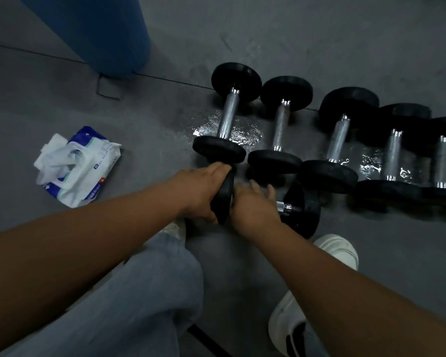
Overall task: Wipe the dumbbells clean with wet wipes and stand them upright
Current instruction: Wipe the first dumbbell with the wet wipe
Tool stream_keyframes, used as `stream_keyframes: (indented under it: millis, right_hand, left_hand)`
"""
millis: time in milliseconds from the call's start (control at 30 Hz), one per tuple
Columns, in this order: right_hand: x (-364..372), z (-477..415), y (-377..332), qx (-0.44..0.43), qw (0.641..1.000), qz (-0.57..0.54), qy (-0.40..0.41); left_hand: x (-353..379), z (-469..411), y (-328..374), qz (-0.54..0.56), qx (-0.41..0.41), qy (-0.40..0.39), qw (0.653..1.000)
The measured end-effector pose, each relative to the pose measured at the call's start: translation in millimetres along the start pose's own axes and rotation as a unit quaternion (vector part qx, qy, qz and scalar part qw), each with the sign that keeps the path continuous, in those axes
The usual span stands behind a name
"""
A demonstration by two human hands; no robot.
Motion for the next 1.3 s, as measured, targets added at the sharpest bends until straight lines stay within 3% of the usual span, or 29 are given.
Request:
stream_keyframes:
  millis: [167,333,467,633,733,833,933,1000,1100,1200,1300]
  right_hand:
    - [18.9,43.4,-5.4,-0.042,0.995,0.024,0.085]
    - [-4.4,-0.3,3.0,-0.007,0.999,-0.032,0.027]
    - [-6.0,22.5,2.9,-0.061,0.987,-0.050,0.141]
    - [-11.2,-5.3,-0.1,0.015,0.988,-0.114,0.105]
    - [2.7,10.2,-2.2,-0.013,0.991,-0.058,0.117]
    - [2.7,14.4,6.2,-0.020,0.987,-0.072,0.145]
    - [-2.1,9.3,2.5,0.026,0.991,-0.075,0.105]
    - [5.4,18.5,-4.6,0.012,0.995,-0.047,0.090]
    - [6.9,24.3,-1.2,-0.011,0.996,-0.024,0.087]
    - [-1.4,21.1,2.9,0.022,0.996,-0.054,0.073]
    - [3.8,33.2,-5.7,0.002,0.992,-0.079,0.103]
  left_hand:
    - [8.0,2.7,1.0,0.014,0.002,-0.001,1.000]
    - [1.3,-1.1,0.2,-0.005,-0.009,-0.011,1.000]
    - [4.7,-0.4,0.2,0.000,-0.005,-0.008,1.000]
    - [6.4,-2.4,-1.6,0.008,-0.004,-0.010,1.000]
    - [8.6,-1.0,-1.9,0.010,-0.002,-0.014,1.000]
    - [5.9,-3.0,-3.0,0.013,0.000,-0.021,1.000]
    - [1.8,-5.2,-3.3,0.006,0.007,-0.030,0.999]
    - [0.1,-3.9,-2.2,0.005,0.011,-0.032,0.999]
    - [-4.7,-4.4,0.1,-0.027,0.019,-0.046,0.998]
    - [-18.6,-13.1,1.3,-0.088,0.017,-0.068,0.994]
    - [-32.1,-19.9,6.2,-0.125,0.006,-0.086,0.988]
Point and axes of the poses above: each hand's wrist, its own z-axis away from the middle knuckle, its own x-axis out of the palm, y = z × x, the point moved 2 cm from there along -z, towards the middle knuckle, and after that the axes turned 7 degrees about -z, right-handed, at the moved point
